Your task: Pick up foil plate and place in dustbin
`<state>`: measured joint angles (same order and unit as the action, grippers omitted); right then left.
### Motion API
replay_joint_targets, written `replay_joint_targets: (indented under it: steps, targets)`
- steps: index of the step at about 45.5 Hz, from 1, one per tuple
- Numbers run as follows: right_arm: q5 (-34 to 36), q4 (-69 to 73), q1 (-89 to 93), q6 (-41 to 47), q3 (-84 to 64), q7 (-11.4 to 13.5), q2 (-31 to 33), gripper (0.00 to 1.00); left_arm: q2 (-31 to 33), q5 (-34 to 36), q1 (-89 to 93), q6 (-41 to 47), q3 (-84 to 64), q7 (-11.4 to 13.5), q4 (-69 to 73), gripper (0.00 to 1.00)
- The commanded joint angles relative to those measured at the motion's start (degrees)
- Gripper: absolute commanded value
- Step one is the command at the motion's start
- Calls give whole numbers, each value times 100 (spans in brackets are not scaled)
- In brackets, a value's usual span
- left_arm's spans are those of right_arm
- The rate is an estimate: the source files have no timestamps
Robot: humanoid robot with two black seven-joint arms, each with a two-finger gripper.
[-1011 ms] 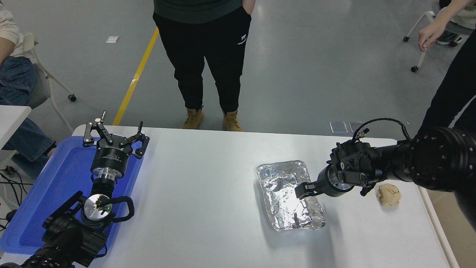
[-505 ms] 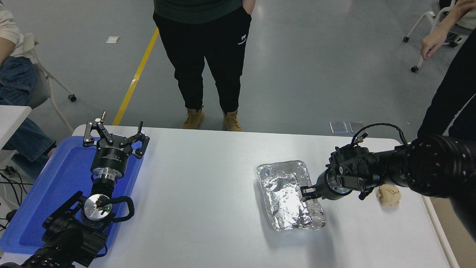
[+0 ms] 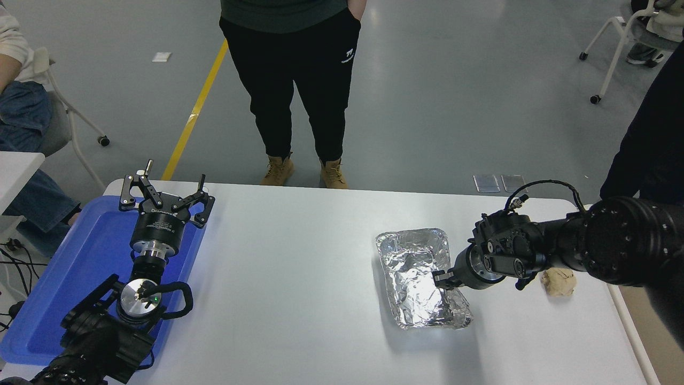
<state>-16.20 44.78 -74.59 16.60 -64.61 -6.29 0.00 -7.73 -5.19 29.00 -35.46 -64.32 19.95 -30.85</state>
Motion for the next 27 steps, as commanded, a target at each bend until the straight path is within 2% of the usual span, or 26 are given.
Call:
replay_joint_targets:
  steps: [1,10,27]
  targets:
    - [12,48,-99,1,1,-3,0,0,0,0,0,-4,-1,0,0,100]
    - [21,443,-608,71,-7,-3,17,0,0,0,0,-4,-2,0,0,100]
    - [-93,2412,-2744,194,-122,-3,1089,0,0,0,0,-5,-1,0,0,100]
